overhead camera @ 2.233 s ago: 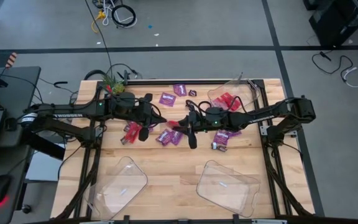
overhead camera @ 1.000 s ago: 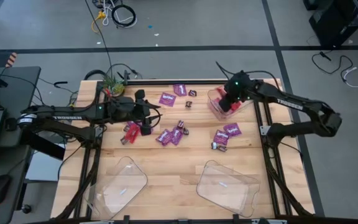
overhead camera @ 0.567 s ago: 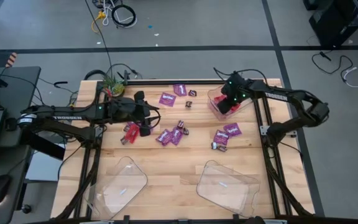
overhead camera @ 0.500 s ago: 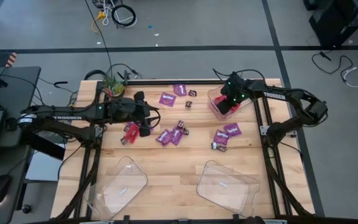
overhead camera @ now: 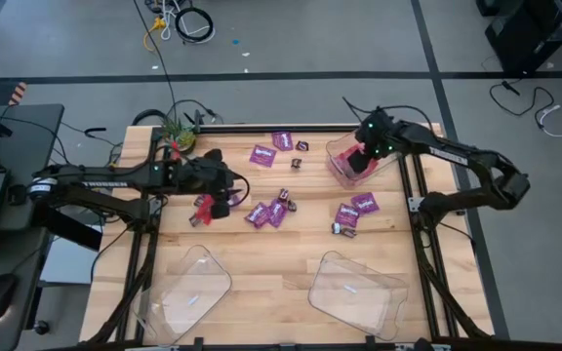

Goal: Sort candy
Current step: Put the red candy into the top right transparent bin

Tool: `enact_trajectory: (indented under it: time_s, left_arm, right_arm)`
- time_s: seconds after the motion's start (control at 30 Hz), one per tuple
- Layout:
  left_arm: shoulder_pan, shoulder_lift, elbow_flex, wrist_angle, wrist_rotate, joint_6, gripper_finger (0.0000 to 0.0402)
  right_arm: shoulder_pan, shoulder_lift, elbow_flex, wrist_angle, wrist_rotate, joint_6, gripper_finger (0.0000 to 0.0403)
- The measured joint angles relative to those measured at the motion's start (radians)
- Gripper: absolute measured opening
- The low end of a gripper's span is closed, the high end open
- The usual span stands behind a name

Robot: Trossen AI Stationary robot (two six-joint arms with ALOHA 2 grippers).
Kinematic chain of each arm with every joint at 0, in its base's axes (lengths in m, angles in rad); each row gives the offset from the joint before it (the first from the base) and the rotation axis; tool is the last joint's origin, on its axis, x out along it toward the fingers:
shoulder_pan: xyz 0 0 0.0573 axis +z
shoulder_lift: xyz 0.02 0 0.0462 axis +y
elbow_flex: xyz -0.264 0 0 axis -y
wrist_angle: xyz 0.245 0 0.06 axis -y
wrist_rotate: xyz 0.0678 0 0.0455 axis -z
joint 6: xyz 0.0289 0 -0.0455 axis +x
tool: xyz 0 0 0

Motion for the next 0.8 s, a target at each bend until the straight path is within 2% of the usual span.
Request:
enact_trajectory:
  time_s: [0.07,0.17,0.33,0.43,0.63,0.8]
  left_arm:
    - [-0.017,0.0,0.009,-0.082,-0.006,-0.04,0.0163]
    - [-0.049,0.0,0.01,-0.187,-0.013,-0.121,0.0163]
    - [-0.096,0.0,-0.038,-0.255,-0.021,-0.321,0.0163]
    - [-0.106,-0.001,-0.087,-0.268,-0.03,-0.435,0.0163]
    - [-0.094,0.0,-0.208,-0.303,-0.113,-0.624,0.0163]
    - [-0.067,0.0,-0.276,-0.285,-0.122,-0.663,0.0163]
  right_arm:
    - [0.013,-0.053,0.022,-0.03,0.047,-0.004,0.0263]
    - [0.046,-0.14,0.045,-0.057,0.102,-0.009,0.0241]
    - [0.13,-0.267,0.046,-0.07,0.11,0.037,0.0181]
    - [0.199,-0.314,0.046,-0.072,0.112,0.083,0.0166]
    - [0.334,-0.342,0.046,-0.072,0.217,0.116,0.0187]
    - [0.402,-0.328,0.045,-0.065,0.254,0.135,0.0217]
